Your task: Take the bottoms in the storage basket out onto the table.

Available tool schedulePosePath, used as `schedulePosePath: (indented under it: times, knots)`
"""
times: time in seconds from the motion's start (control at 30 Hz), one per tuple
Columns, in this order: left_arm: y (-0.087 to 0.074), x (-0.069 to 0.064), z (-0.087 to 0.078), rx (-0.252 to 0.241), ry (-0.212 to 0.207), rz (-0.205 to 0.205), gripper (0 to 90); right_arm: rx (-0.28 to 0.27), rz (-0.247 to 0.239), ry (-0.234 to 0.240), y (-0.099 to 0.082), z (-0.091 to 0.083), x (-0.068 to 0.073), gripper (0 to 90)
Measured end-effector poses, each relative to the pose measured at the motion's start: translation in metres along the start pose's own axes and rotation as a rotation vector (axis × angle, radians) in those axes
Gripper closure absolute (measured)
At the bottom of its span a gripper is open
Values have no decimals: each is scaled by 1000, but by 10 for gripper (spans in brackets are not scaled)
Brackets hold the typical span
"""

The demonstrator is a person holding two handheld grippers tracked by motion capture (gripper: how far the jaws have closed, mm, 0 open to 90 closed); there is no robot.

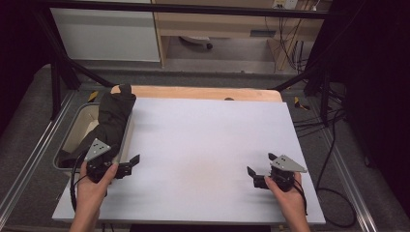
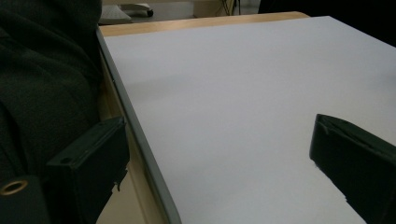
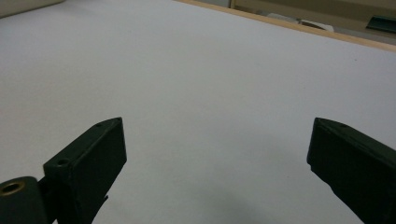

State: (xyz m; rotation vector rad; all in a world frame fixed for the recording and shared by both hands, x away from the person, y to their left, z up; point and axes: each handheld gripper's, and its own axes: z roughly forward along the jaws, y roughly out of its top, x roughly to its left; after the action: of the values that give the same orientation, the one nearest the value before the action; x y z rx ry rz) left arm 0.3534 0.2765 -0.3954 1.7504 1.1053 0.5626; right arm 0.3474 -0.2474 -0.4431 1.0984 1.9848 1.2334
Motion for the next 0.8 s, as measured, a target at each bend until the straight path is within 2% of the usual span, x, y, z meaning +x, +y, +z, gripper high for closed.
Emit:
schedulePosePath:
  times: [0.17,0.3,0.33,0.37,0.4,0.5,0.53,0.6,0.67,0.77,0.8]
  knots:
    - [1,0,-1,-8,10,2,52,5,-13,-1,0,0,2,48]
    - [8,-2,-6,-42,30,7,81,-3,-9,-1,1,-2,6,44]
    - [14,-1,-7,-15,26,19,98,-3,-15,2,2,-2,8,40]
    - [14,-1,-7,-15,26,19,122,-3,-15,2,2,-2,8,40]
    - [22,-1,-7,34,42,56,111,1,-21,2,2,-2,10,40]
    - [28,0,-6,50,63,85,70,10,-24,4,2,-1,11,38]
    - [35,3,-5,68,54,96,70,15,-28,2,2,0,12,38]
    - [38,5,-4,72,47,87,73,17,-28,3,1,0,12,38]
    - [49,11,-2,86,71,111,75,22,-29,-1,1,0,12,38]
    - [55,15,-1,96,78,110,75,22,-30,-4,1,0,13,36]
    - [61,23,-1,97,74,86,75,23,-30,-1,2,0,13,34]
